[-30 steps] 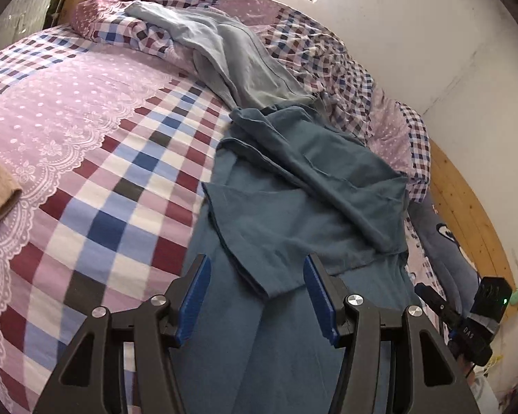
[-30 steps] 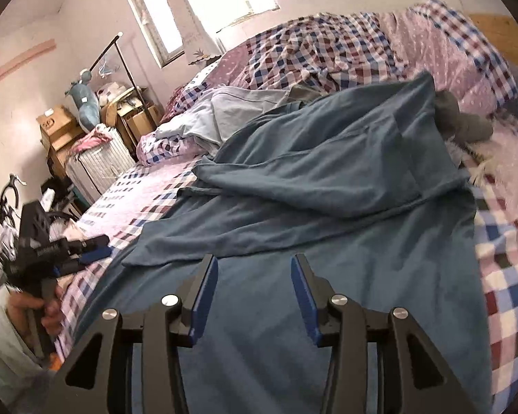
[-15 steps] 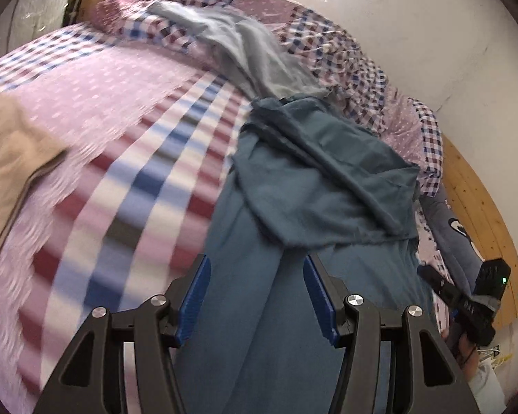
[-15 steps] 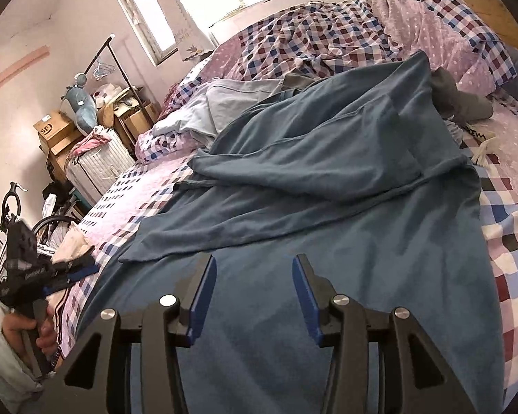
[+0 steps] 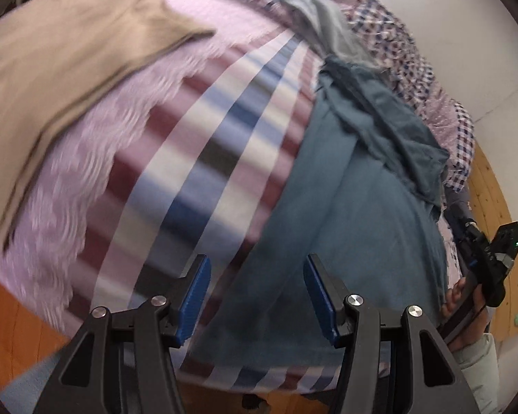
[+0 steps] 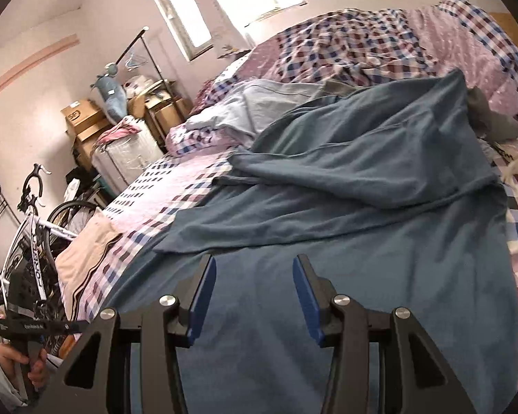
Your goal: Fold clothes
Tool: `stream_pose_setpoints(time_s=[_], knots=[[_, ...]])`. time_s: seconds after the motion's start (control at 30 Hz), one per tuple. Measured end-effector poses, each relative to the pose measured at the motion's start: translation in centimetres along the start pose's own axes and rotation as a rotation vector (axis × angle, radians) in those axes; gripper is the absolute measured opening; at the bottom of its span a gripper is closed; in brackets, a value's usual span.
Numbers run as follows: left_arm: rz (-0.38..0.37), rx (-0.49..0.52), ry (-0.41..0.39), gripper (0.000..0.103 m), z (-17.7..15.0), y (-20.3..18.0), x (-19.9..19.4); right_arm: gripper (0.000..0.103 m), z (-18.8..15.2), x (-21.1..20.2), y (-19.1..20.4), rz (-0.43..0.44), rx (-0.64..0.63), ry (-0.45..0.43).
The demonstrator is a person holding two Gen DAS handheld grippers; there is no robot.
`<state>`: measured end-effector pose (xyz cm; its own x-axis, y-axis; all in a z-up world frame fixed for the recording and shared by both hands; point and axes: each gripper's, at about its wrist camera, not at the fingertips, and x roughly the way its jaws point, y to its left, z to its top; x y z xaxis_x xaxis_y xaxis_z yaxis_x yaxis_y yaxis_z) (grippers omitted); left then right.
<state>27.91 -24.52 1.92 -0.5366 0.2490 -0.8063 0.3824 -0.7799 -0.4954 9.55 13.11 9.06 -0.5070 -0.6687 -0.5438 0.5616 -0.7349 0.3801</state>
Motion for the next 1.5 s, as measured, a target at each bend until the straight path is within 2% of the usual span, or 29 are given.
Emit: stream_pose_setpoints(time_s=[0.2, 0.4, 0.53, 0.7, 0.77, 0.93, 1.0, 1.1, 1.17, 1.33, 1.5], knots=[[-0.045, -0.074, 0.064, 0.06, -2.8, 0.7, 0.9, 0.049, -0.7, 0.6, 2.1, 0.038, -0.061, 0.019], [-0.05, -0.174, 0.105, 0.06, -4.5, 1.9, 1.3, 0.049, -2.4, 0.0, 4.6, 0.056, -0.138, 0.048], [-0.123, -0.224, 0.098, 0.06, -5.6, 2.4, 1.0, 0.049, -3.7, -0.8, 7.1, 0.051, -0.223, 0.052], [-0.303, -0.286, 0.037, 0.06, -5.7, 2.6, 0.2, 0.05, -6.3, -1.0, 11.1, 0.075, -0.319, 0.071], [-0.329, -0.3, 0.016, 0.06, -5.7, 2.8, -0.1, 0.05, -7.7, -0.9, 12.8, 0.093, -0.361, 0.093], [-0.309, -0.37, 0.007, 0.06, -5.8, 4.3, 0.2, 0.05, -11.7, 0.5, 17.8, 0.149, -0.516, 0.159], [-0.289, -0.403, 0.021, 0.056, -5.7, 5.1, 0.7, 0.05, -14.0, 1.4, 20.1, 0.161, -0.616, 0.199], [-0.286, -0.423, 0.023, 0.041, -5.7, 5.3, 0.9, 0.049, -16.7, 2.5, 22.4, 0.161, -0.742, 0.228], [-0.292, -0.428, 0.027, 0.015, -5.6, 5.2, 1.2, 0.049, -17.9, 2.8, 23.2, 0.153, -0.8, 0.224], [-0.389, -0.436, 0.019, 0.007, -5.5, 4.9, 0.9, 0.049, -20.2, 3.0, 25.3, 0.097, -0.96, 0.143], [-0.449, -0.438, 0.005, 0.007, -5.1, 4.8, 0.6, 0.049, -22.1, 3.8, 26.8, 0.026, -1.099, 0.06]])
